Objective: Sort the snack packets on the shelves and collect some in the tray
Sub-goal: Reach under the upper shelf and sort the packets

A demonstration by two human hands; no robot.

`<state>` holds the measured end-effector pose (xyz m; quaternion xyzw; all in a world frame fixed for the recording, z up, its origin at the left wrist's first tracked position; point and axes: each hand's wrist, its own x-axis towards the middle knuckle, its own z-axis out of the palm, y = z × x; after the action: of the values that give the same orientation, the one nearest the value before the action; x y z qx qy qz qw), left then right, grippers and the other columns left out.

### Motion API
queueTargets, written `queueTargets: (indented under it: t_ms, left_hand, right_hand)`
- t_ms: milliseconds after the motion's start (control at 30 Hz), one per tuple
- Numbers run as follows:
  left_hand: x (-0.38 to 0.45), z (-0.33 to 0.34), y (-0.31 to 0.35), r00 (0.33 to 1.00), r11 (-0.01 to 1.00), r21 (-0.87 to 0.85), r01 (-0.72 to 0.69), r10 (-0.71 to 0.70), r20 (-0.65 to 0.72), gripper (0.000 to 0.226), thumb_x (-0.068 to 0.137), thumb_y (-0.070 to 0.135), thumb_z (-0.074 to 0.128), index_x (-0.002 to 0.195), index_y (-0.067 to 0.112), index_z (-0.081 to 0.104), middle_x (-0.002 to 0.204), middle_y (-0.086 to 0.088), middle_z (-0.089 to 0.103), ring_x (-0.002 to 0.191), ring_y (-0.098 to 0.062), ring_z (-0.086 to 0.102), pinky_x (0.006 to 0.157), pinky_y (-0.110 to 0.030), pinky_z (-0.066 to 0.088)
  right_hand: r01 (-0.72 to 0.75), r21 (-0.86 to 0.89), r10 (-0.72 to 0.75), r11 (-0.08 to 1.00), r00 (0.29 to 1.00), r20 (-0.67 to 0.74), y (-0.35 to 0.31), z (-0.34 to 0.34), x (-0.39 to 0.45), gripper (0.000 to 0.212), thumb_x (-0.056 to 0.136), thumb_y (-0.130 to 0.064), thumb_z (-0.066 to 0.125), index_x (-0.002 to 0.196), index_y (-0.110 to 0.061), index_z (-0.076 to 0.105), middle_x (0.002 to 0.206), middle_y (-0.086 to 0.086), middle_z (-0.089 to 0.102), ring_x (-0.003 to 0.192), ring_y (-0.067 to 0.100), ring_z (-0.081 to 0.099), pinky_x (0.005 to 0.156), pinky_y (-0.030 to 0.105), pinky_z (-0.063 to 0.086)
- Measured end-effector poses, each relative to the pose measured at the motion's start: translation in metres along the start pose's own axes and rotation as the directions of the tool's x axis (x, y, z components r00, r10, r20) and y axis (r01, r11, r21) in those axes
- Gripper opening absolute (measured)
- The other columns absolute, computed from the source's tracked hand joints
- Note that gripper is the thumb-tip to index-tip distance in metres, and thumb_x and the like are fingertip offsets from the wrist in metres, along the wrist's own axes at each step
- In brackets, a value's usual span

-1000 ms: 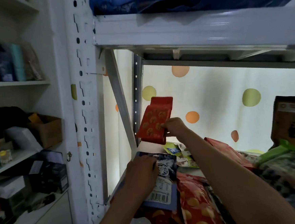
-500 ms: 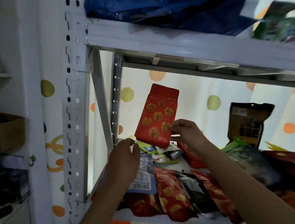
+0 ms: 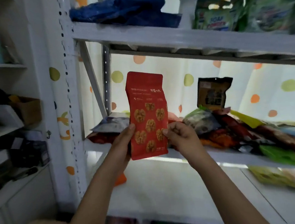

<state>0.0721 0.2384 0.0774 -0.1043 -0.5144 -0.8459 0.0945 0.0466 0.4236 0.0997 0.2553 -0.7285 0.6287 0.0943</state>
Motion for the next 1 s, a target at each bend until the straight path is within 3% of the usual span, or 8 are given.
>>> queueTargets:
  t_ms: [133,267,400,533,633,733,867,1000]
  left_hand:
    - [-0.060,0.018,-0.042,0.988,0.982,-0.121,0.146,-0.138,0.074,0.058,0.088,0.056,0.045,0.134,0.021,0.056,0.134,-0.005,0.060,0.125,-0.024,0.056,0.104,-0.047,0.043]
    - [-0.121,0.035,-0.081,0.982,0.971,-0.154,0.185,-0.174,0.078,0.059,0.069,0.059,0.069,0.113,0.020,0.073,0.118,-0.008,0.070,0.105,-0.021,0.068,0.078,-0.033,0.058]
    - [-0.159,0.044,-0.123,0.966,0.957,-0.132,0.260,-0.256,0.046,0.070,0.068,0.058,0.077,0.121,0.013,0.067,0.123,-0.020,0.065,0.110,-0.034,0.065,0.083,-0.044,0.056]
    - [-0.187,0.055,-0.153,0.964,0.967,0.005,0.254,-0.253,-0.085,0.068,0.071,0.049,0.079,0.121,0.006,0.063,0.115,-0.021,0.068,0.105,-0.034,0.067,0.084,-0.042,0.056]
    - [-0.203,0.057,-0.168,0.956,0.946,0.172,0.274,-0.248,-0.159,0.063,0.067,0.053,0.081,0.118,0.019,0.065,0.109,-0.007,0.073,0.101,-0.027,0.070,0.093,-0.047,0.053]
    - [-0.215,0.055,-0.172,0.948,0.929,0.242,0.280,-0.229,-0.220,0.071,0.061,0.054,0.083,0.122,0.024,0.062,0.111,0.000,0.072,0.100,-0.020,0.071,0.090,-0.047,0.055]
    - [-0.230,0.051,-0.180,0.953,0.924,0.260,0.279,-0.234,-0.191,0.051,0.076,0.034,0.080,0.122,0.022,0.061,0.110,0.002,0.072,0.099,-0.017,0.070,0.083,-0.035,0.057]
    - [-0.233,0.046,-0.185,0.938,0.922,0.211,0.325,-0.286,-0.195,0.027,0.087,0.023,0.068,0.112,0.016,0.064,0.103,0.001,0.074,0.097,-0.018,0.071,0.083,-0.036,0.057]
  right_hand:
    - [-0.074,0.163,0.077,0.984,0.997,-0.014,0.011,-0.016,-0.068,0.020,0.097,-0.008,0.058,0.083,0.006,0.053,0.076,0.011,0.059,0.073,0.016,0.059,0.069,0.027,0.054]
    - [-0.187,0.228,0.198,0.955,0.980,-0.023,0.030,-0.020,-0.134,0.013,0.097,-0.012,0.058,0.085,-0.006,0.062,0.073,0.005,0.063,0.071,0.012,0.063,0.070,0.024,0.053]
    - [-0.273,0.215,0.310,0.938,0.938,-0.158,0.052,-0.020,-0.188,0.012,0.096,-0.008,0.059,0.090,-0.009,0.069,0.081,0.001,0.074,0.080,0.017,0.070,0.076,0.029,0.056]
    - [-0.353,0.165,0.387,0.921,0.881,-0.274,0.069,-0.015,-0.235,0.024,0.097,-0.020,0.060,0.118,-0.017,0.069,0.114,-0.001,0.072,0.107,0.016,0.067,0.093,0.032,0.055]
    - [-0.387,0.314,0.464,0.867,0.855,-0.230,0.070,-0.013,-0.263,0.020,0.098,-0.023,0.056,0.112,-0.021,0.071,0.103,-0.003,0.076,0.094,0.012,0.073,0.077,0.023,0.058]
    - [-0.402,0.364,0.486,0.840,0.855,-0.178,0.074,-0.012,-0.276,0.017,0.099,-0.024,0.054,0.108,-0.026,0.069,0.094,-0.013,0.076,0.087,0.004,0.072,0.067,0.015,0.055]
    - [-0.386,0.371,0.487,0.845,0.841,-0.234,0.092,-0.010,-0.286,0.024,0.102,-0.010,0.047,0.110,-0.019,0.067,0.087,-0.015,0.075,0.082,0.004,0.073,0.065,0.019,0.057]
    - [-0.434,0.396,0.571,0.809,0.741,-0.354,0.107,-0.017,-0.295,0.024,0.103,-0.017,0.047,0.100,-0.021,0.070,0.088,-0.006,0.076,0.079,0.014,0.073,0.063,0.027,0.057]
